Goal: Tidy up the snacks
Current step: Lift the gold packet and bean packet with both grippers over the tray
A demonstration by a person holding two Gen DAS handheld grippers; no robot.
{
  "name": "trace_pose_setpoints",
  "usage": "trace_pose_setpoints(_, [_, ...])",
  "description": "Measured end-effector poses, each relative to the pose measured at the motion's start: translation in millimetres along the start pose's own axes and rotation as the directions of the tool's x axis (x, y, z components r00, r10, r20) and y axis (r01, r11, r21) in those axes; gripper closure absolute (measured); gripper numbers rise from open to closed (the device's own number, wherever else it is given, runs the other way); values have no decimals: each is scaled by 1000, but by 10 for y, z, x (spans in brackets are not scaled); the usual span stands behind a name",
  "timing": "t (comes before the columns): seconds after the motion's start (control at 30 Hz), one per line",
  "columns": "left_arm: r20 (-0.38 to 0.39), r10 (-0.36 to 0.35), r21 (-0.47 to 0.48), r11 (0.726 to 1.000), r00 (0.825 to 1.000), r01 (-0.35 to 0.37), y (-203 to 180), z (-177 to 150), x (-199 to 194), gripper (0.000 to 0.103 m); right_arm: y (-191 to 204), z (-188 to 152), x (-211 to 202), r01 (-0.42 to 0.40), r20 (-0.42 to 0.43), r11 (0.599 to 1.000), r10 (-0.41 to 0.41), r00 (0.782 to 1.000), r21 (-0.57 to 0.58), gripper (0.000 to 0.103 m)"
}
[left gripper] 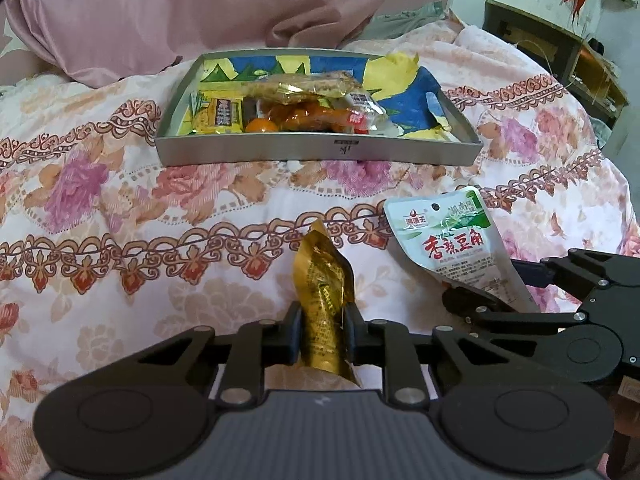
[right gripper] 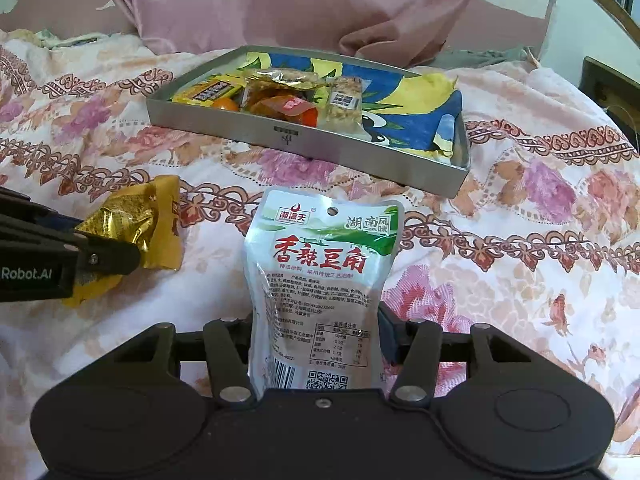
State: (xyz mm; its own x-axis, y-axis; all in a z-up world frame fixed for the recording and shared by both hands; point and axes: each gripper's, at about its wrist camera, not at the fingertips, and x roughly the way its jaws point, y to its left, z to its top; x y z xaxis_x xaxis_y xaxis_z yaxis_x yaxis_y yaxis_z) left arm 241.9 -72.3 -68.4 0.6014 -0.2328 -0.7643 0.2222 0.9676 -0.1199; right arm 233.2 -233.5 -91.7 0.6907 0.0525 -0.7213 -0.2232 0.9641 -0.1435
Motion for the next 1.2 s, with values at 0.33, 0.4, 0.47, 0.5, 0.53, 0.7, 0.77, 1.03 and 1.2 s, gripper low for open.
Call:
trace_pose_setpoints(0.33, [9, 0, 5, 1000, 1000, 0, -19, -7, -3, 84, 38, -7, 31, 11, -2, 1000, -11, 1000, -27, 48])
trace_pose_setpoints(0.4, [16, 2, 7, 1000, 1000, -2, -25, -7, -14, 85, 39, -5, 14, 17, 10, 999, -17, 1000, -32, 48])
trace_pose_setpoints(0.47, [23, 3, 8, 1000, 1000, -3, -31, -6, -29, 86, 38, 4, -5, 21, 22, 999, -20, 1000, -38, 48])
trace_pose_setpoints(0.5, [27, 3, 7, 1000, 1000, -3, -32, -4, -37, 87, 41, 9, -14, 23, 29, 999, -22, 999, -41, 48])
trace_pose_setpoints(0.53, [32, 2, 3, 1000, 999, -2, -29, -1, -46, 87, 45, 11, -25, 26, 37, 999, -25, 999, -47, 48])
trace_pose_setpoints(0.7, [70, -10, -29, 999, 997, 12, 4, 35, -122, 88, 56, 32, -82, 44, 79, 997, -39, 996, -62, 48])
trace_pose_setpoints(0.77, [98, -13, -46, 999, 995, 18, 27, 83, -171, 88, 47, 54, -126, 54, 110, 997, -47, 993, -60, 48])
trace_pose_setpoints(1.03, [247, -33, -63, 997, 968, 50, 62, 684, -264, 88, -150, 308, -270, 86, 279, 996, -87, 956, 15, 48])
trace_pose_setpoints(1.2, [308, -36, -38, 998, 951, 51, -26, 1236, -65, 88, -413, 610, -145, 67, 340, 989, -107, 934, 129, 48])
